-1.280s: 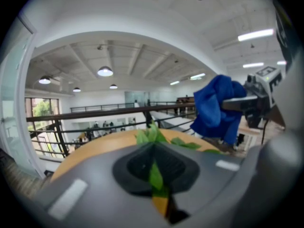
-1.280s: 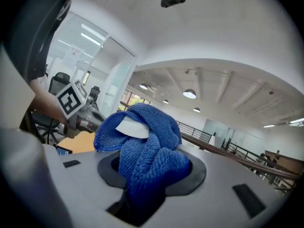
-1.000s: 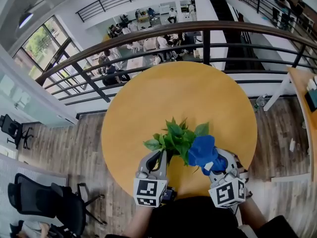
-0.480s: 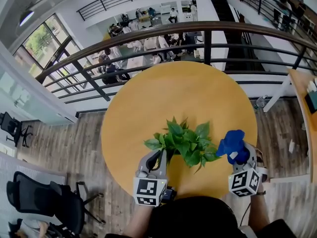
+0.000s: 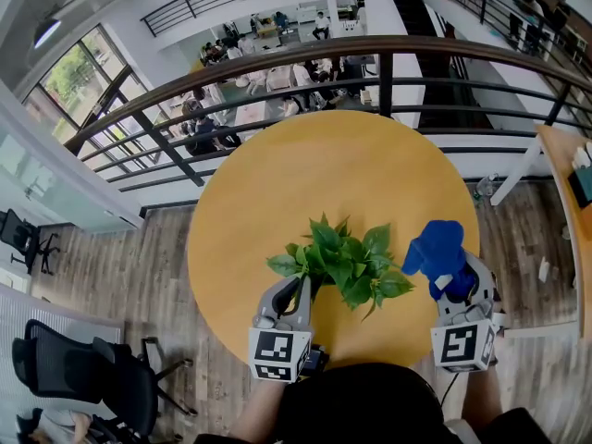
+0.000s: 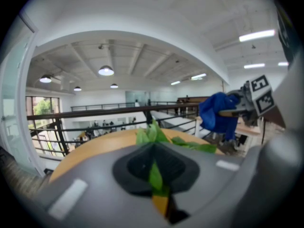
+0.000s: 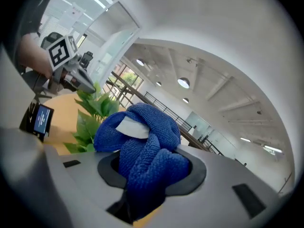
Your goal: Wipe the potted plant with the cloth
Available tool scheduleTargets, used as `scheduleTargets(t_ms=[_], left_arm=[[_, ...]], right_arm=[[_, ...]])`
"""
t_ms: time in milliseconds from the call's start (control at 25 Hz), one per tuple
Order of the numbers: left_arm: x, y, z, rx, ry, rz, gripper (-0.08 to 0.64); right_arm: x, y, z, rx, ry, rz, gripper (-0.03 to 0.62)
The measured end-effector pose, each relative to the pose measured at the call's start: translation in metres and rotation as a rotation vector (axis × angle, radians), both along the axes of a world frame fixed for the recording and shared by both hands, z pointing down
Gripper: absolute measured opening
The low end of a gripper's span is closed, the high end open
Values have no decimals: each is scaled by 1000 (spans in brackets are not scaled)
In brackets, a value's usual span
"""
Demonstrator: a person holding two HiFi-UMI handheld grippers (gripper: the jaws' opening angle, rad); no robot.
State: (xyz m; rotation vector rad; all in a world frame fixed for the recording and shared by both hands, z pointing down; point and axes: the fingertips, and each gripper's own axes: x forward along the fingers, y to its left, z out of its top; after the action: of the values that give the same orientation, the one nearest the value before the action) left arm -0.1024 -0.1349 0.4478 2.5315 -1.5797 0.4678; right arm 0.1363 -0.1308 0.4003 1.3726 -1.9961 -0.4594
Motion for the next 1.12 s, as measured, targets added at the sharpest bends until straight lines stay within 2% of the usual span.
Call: scheduleTargets(t_ms=[80,240,520,600,720,800,1000,1120], left_arm=[[0,1,-1,0,2,0,2],[1,2,-1,-1,7,0,2],[3,3,-4,6,8,15,2],[3,4,-4,5,8,16,2],[3,4,-2,0,7,14,2],[2,5,0,-5,1,14,2],[-2,4,3,-16,-3,6,2],[-1,3,4,-16,-1,4,2]], right_arm=[[-18,5,-12,4,-70,-55,161],[-76,20,-7,-54,-160,-228,161],[-112,-3,-22,-18,-247,-273,161],[-120,-6,-13,-20,-179,-278,161],[-124,-10,25,-40,30,-269,161],[-114,-15,46,-66,112,-238,161],[-62,-34,73,-116,189,-134,161],[-25,-47,72,-140,174,-42,161]])
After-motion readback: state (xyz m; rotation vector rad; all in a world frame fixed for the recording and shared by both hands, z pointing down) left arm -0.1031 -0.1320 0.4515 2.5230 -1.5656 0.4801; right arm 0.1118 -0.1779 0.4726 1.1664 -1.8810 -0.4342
